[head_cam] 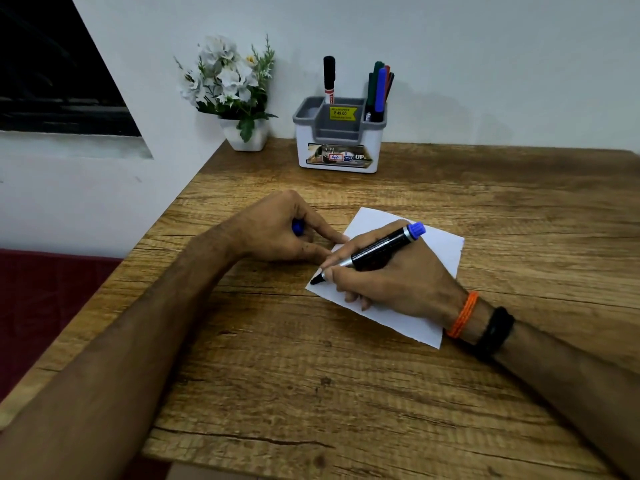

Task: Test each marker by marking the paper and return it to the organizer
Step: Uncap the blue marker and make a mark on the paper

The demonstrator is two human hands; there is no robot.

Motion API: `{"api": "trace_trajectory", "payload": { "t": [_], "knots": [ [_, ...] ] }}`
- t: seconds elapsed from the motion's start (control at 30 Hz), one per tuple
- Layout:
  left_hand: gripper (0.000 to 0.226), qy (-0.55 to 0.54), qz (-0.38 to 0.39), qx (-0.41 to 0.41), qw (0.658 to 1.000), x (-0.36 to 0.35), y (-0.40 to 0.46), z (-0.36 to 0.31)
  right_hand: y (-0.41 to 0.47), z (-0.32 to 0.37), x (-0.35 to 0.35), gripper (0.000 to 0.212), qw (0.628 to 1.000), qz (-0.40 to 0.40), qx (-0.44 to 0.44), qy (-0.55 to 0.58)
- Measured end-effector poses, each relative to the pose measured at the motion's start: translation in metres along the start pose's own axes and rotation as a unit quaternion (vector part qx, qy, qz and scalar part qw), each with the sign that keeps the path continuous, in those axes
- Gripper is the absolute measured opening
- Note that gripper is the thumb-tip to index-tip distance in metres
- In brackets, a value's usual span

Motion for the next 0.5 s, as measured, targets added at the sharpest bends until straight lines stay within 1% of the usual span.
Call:
{"api": "trace_trajectory", "payload": {
  "t": [0.07,0.23,0.33,0.5],
  "knots": [
    [0.031,0.001,0.004,0.002,1.000,-0.0005,0.0001,-0.0007,0.0003,-0.0003,0.0017,0.005,1.000,-0.008,-0.001,-0.002],
    [0.030,-0.002,0.002,0.010,1.000,0.0001,0.0003,0.0006,-0.0006,0.0018,-0.0008,0.005,1.000,0.002,0.004,-0.007],
    [0.030,-0.003,0.006,0.013,1.000,-0.0008,0.0008,0.0015,-0.0001,-0.0001,0.0019,0.005,1.000,-0.009,-0.005,-0.003],
    [0.031,0.003,0.008,0.018,1.000,-0.0014,0.0003,0.0024,-0.0009,0.0018,-0.0008,0.005,1.000,0.002,0.000,-0.004]
  ]
}}
Point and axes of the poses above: each hand's wrist, its own y-axis towards the middle knuckle, its own x-axis out of the back of the hand, z = x × y, the point moved 9 cm from there along y, towards the middle knuckle, and after that the axes turned 3 degrees about x, right-handed, at the moved point
